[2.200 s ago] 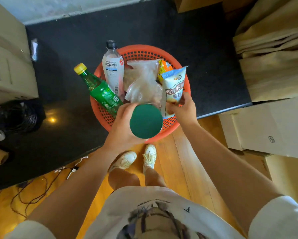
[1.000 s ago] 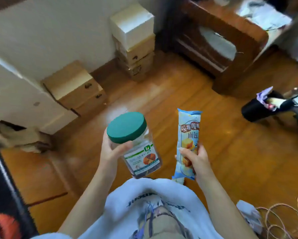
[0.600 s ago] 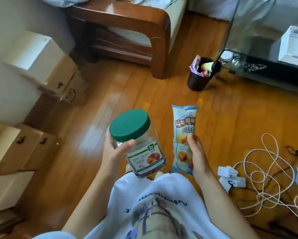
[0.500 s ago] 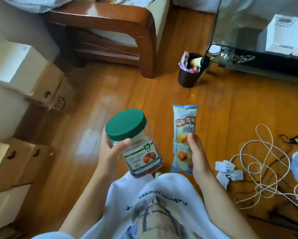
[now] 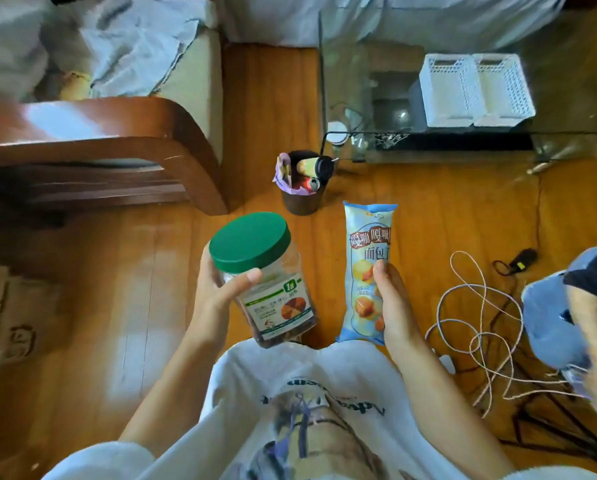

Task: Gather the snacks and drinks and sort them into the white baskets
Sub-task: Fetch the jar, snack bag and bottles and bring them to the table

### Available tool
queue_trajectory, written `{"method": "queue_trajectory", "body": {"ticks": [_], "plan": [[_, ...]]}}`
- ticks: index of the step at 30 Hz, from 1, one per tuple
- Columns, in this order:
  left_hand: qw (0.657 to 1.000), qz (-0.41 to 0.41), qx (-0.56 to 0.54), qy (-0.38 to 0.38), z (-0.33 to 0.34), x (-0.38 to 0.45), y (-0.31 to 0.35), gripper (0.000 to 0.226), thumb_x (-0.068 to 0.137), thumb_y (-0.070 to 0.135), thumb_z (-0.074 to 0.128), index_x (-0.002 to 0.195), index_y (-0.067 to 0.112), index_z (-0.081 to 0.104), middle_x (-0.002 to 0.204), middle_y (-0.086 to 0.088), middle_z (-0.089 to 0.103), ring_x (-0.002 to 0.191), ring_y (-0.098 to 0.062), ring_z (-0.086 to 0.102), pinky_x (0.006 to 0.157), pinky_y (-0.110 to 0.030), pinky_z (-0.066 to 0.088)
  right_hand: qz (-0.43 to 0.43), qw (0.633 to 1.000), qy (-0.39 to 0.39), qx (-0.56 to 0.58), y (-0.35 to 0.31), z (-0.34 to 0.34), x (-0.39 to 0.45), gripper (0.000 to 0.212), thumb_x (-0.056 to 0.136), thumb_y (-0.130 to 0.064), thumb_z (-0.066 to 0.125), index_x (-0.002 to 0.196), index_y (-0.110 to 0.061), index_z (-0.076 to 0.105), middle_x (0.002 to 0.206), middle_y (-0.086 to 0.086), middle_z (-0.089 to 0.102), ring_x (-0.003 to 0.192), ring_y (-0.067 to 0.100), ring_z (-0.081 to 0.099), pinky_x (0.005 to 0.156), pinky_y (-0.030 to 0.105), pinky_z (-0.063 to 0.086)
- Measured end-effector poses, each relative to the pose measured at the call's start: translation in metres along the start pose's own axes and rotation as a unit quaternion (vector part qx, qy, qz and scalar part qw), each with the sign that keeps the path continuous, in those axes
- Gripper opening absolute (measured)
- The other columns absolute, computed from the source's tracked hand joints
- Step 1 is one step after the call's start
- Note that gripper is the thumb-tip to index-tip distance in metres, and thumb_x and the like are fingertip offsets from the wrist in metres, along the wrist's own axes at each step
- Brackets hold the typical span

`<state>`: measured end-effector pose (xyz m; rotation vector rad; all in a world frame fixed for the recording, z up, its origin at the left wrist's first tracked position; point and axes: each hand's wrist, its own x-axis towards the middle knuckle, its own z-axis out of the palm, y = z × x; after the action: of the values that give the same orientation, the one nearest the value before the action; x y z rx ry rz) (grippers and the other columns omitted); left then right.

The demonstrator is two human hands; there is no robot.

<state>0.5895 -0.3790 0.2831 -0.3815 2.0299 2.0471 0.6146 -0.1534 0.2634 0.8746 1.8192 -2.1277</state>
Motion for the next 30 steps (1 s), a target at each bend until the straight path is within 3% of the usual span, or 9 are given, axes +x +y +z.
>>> {"method": "queue_trajectory", "body": {"ticks": [7, 10, 12, 16, 19, 24, 30], "plan": [[0.995, 0.022, 0.031, -0.092, 0.055, 0.113, 0.048, 0.075, 0.051, 0.045, 0.070, 0.120, 0.028, 0.046, 0.115, 0.002, 0.061, 0.106, -0.013, 0.061, 0.083, -0.027, 0.049, -0.005, 0.996, 0.082, 0.026, -0.048, -0.015, 0.073, 0.024, 0.091, -0.044, 0.043, 0.080, -0.026, 0.055, 0.080, -0.012, 0.066, 0.063, -0.004, 0.066, 0.049, 0.012, 0.049], [0.994, 0.025, 0.032, -0.103, 0.082, 0.151, 0.058, 0.071, 0.053, 0.043, 0.067, 0.119, 0.029, 0.046, 0.116, 0.002, 0.061, 0.107, -0.014, 0.061, 0.083, -0.025, 0.051, 0.006, 0.995, 0.097, 0.034, -0.066, -0.026, 0.110, 0.023, 0.091, -0.044, 0.044, 0.079, -0.027, 0.056, 0.082, -0.008, 0.066, 0.075, 0.008, 0.068, 0.059, 0.022, 0.052], [0.995, 0.023, 0.025, -0.095, 0.099, 0.175, 0.062, 0.069, 0.053, 0.043, 0.068, 0.117, 0.030, 0.046, 0.113, 0.005, 0.062, 0.105, -0.011, 0.062, 0.080, -0.022, 0.052, 0.016, 0.995, 0.093, 0.037, -0.079, -0.034, 0.138, 0.023, 0.089, -0.047, 0.046, 0.081, -0.031, 0.059, 0.086, -0.009, 0.068, 0.082, 0.011, 0.067, 0.065, 0.025, 0.051], [0.998, 0.015, 0.013, -0.064, 0.144, 0.226, 0.067, 0.077, 0.054, 0.041, 0.068, 0.124, 0.020, 0.045, 0.113, 0.005, 0.063, 0.105, -0.012, 0.062, 0.080, -0.025, 0.052, 0.022, 0.998, 0.058, 0.017, -0.115, -0.059, 0.207, 0.028, 0.078, -0.058, 0.049, 0.086, -0.033, 0.059, 0.091, -0.006, 0.069, 0.083, 0.014, 0.069, 0.061, 0.023, 0.053], [0.999, 0.010, 0.015, -0.034, 0.189, 0.268, 0.080, 0.083, 0.052, 0.041, 0.068, 0.127, 0.016, 0.043, 0.111, 0.007, 0.064, 0.104, -0.011, 0.063, 0.081, -0.025, 0.050, 0.019, 0.999, 0.044, -0.002, -0.152, -0.084, 0.263, 0.023, 0.090, -0.045, 0.045, 0.079, -0.027, 0.053, 0.089, -0.001, 0.066, 0.082, 0.017, 0.067, 0.063, 0.027, 0.053], [1.000, 0.013, 0.007, 0.004, 0.258, 0.327, 0.109, 0.074, 0.053, 0.040, 0.070, 0.122, 0.022, 0.047, 0.111, 0.008, 0.065, 0.105, -0.010, 0.062, 0.081, -0.024, 0.049, 0.019, 1.000, -0.007, -0.024, -0.217, -0.126, 0.338, 0.023, 0.095, -0.035, 0.042, 0.079, -0.020, 0.048, 0.084, -0.002, 0.062, 0.058, -0.003, 0.065, 0.047, 0.013, 0.049], [0.999, 0.015, 0.016, 0.045, 0.305, 0.389, 0.122, 0.069, 0.048, 0.043, 0.072, 0.112, 0.042, 0.047, 0.119, 0.002, 0.058, 0.108, -0.008, 0.059, 0.082, -0.020, 0.049, 0.055, 0.996, -0.038, -0.050, -0.259, -0.144, 0.425, 0.020, 0.093, -0.042, 0.042, 0.093, -0.025, 0.053, 0.091, -0.005, 0.065, 0.074, 0.002, 0.065, 0.052, 0.012, 0.051]]}}
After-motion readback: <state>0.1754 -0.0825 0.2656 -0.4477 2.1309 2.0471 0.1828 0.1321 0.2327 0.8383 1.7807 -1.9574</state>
